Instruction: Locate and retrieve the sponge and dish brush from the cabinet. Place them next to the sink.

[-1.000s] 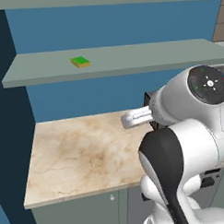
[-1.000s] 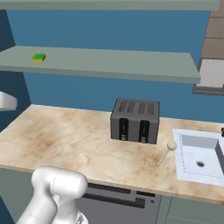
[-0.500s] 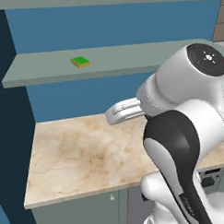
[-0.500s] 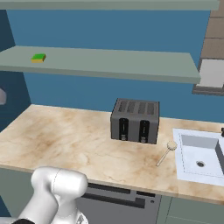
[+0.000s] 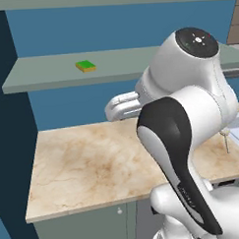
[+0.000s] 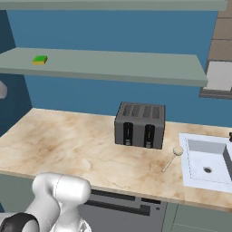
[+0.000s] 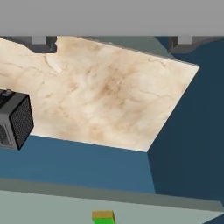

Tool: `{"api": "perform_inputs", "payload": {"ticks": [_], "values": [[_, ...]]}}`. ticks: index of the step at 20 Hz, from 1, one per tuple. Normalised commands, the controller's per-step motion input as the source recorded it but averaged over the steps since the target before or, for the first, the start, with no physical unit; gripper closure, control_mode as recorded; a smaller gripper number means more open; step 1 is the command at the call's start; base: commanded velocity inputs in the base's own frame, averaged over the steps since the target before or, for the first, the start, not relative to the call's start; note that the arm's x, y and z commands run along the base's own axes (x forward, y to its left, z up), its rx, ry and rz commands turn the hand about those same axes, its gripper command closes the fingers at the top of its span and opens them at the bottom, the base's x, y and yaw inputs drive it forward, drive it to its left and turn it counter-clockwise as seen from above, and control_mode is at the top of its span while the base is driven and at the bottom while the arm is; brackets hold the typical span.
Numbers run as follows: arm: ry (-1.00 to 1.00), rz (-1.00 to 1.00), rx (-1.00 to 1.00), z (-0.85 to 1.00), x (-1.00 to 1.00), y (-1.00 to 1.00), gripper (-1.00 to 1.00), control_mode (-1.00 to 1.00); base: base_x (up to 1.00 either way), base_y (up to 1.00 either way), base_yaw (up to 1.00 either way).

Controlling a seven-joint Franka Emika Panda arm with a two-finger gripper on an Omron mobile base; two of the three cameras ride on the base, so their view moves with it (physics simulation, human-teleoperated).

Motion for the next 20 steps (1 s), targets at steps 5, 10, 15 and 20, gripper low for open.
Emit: {"api": "perform_inputs", "payload": {"ticks": [5, 10, 15, 20], "values": [[-0.3, -0.01, 0.02, -0.07, 0.23, 0.01, -1.0, -1.0, 0.0, 0.0, 0.0], [-0.38, 0.04, 0.02, -0.05, 0.26, 0.0, -1.0, -1.0, 0.0, 0.0, 0.0], [-0.11, 0.02, 0.0, 0.06, 0.02, 0.0, -1.0, -1.0, 0.0, 0.0, 0.0], [-0.03, 0.01, -0.02, 0.26, 0.0, 0.0, -1.0, -1.0, 0.0, 0.0, 0.0]]}}
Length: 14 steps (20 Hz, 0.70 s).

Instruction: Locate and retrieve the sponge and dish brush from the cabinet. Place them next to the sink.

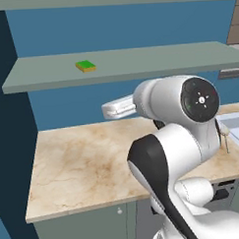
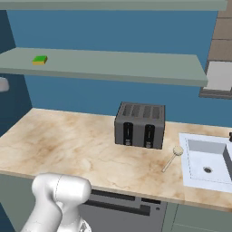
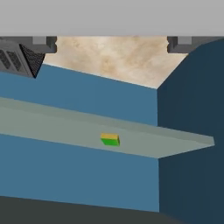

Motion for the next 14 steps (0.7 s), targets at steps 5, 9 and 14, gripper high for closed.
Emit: {"api": "perform_inputs", "payload": {"ticks": [5, 9, 14], "values": [[0.0, 0.0, -0.01, 0.32, 0.02, 0.0, -1.0, -1.0, 0.0, 0.0, 0.0], [0.0, 0.0, 0.0, 0.13, 0.13, 0.0, -1.0, -1.0, 0.0, 0.0, 0.0], [-0.01, -0.01, 0.02, -0.03, 0.28, 0.0, -1.0, -1.0, 0.0, 0.0, 0.0]]}}
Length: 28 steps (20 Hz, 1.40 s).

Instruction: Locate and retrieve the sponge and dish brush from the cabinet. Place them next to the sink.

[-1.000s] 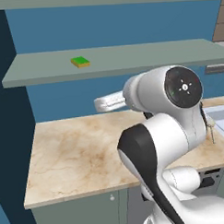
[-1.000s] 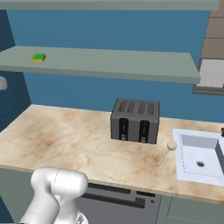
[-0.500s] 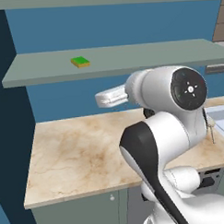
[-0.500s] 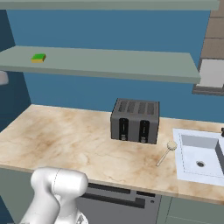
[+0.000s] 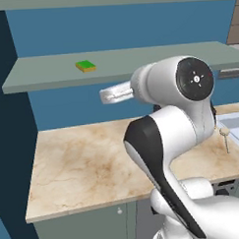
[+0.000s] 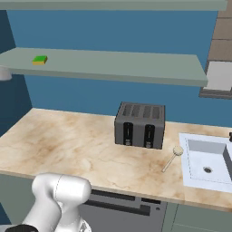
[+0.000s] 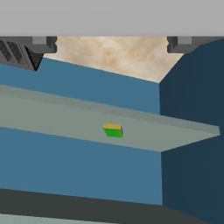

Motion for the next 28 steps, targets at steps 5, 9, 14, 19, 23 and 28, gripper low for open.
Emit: {"api": "perform_inputs", "payload": {"ticks": [5, 9, 14, 19, 23, 28], "values": [[0.0, -0.02, 0.02, -0.01, 0.37, 0.0, -1.0, -1.0, 0.0, 0.0, 0.0], [0.0, -0.01, 0.02, 0.0, 0.36, 0.0, -1.0, -1.0, 0.0, 0.0, 0.0], [0.0, 0.0, 0.04, 0.0, 0.41, 0.0, -1.0, -1.0, 0.0, 0.0, 0.0], [0.0, 0.0, 0.02, 0.0, 0.5, 0.05, -1.0, -1.0, 0.0, 0.0, 0.0], [0.0, 0.0, 0.0, 0.0, 0.54, 0.19, -1.0, -1.0, 0.0, 0.0, 0.0], [0.0, 0.0, 0.0, 0.0, 0.59, 0.18, -1.0, -1.0, 0.0, 0.0, 0.0]]}}
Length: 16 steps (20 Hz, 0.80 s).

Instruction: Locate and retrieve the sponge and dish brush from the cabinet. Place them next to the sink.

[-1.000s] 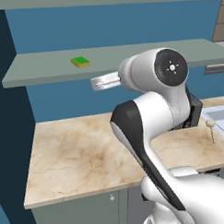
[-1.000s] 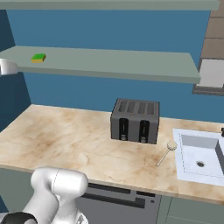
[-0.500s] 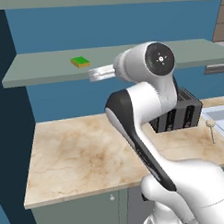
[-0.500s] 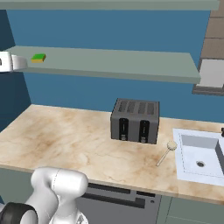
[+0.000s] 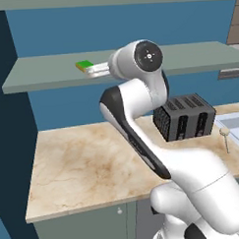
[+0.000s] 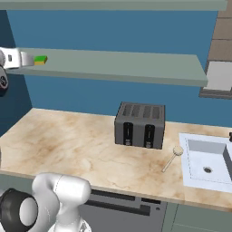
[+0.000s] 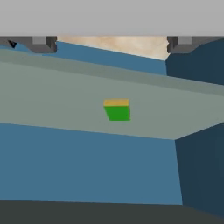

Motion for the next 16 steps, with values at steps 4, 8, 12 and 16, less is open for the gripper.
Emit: {"api": "perform_inputs", "payload": {"ticks": [4, 8, 12, 16], "values": [[0.09, 0.0, 0.0, -0.02, 0.56, 0.03, -1.0, -1.0, 0.0, 0.0, 0.0], [0.13, 0.0, 0.0, -0.13, 0.49, 0.0, -1.0, -1.0, 0.0, 0.0, 0.0], [0.12, -0.02, 0.0, -0.16, 0.5, 0.08, -1.0, -1.0, 0.0, 0.0, 0.0], [0.01, -0.02, 0.0, -0.06, 0.42, 0.15, -1.0, -1.0, 0.0, 0.0, 0.0]]}}
